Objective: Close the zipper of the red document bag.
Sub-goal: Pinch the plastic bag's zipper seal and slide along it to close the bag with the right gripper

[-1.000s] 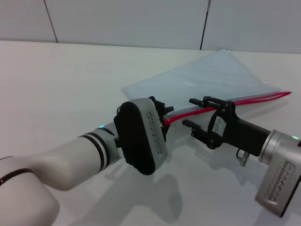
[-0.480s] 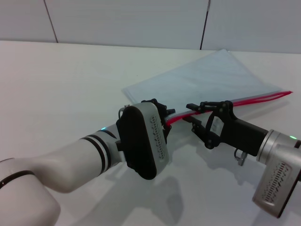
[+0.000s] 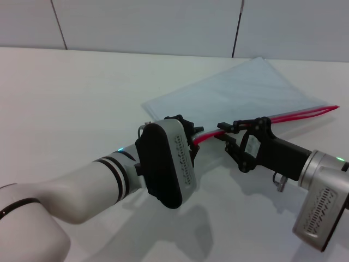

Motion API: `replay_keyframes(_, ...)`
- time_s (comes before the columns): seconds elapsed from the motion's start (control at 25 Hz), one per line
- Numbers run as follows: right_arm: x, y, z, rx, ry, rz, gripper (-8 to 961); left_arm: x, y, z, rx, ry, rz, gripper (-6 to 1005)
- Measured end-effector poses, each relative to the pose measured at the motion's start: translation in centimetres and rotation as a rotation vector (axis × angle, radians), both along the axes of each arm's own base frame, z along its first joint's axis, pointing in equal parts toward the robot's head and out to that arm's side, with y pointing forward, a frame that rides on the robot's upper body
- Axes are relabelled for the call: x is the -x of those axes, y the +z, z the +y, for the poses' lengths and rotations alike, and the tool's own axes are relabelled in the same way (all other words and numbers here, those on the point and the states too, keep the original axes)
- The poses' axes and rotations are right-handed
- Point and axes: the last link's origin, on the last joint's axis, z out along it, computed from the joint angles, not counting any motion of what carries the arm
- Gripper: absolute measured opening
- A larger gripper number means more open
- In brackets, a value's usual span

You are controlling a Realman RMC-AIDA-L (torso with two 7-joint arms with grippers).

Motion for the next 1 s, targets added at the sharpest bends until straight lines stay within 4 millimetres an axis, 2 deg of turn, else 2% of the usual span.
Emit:
replay_keyframes(0.2,-0.12,0.05,0.03,-0.003,-0.001,-0.006,143,0.0,0.0,0.0,0.0,0.0,0.0,46)
replay_keyframes(1.0,-0.48,-0.1,0.1,-0.007,-0.012,-0.032,83,0.15,-0.04,0.02,0.001,0.003,0.004,43)
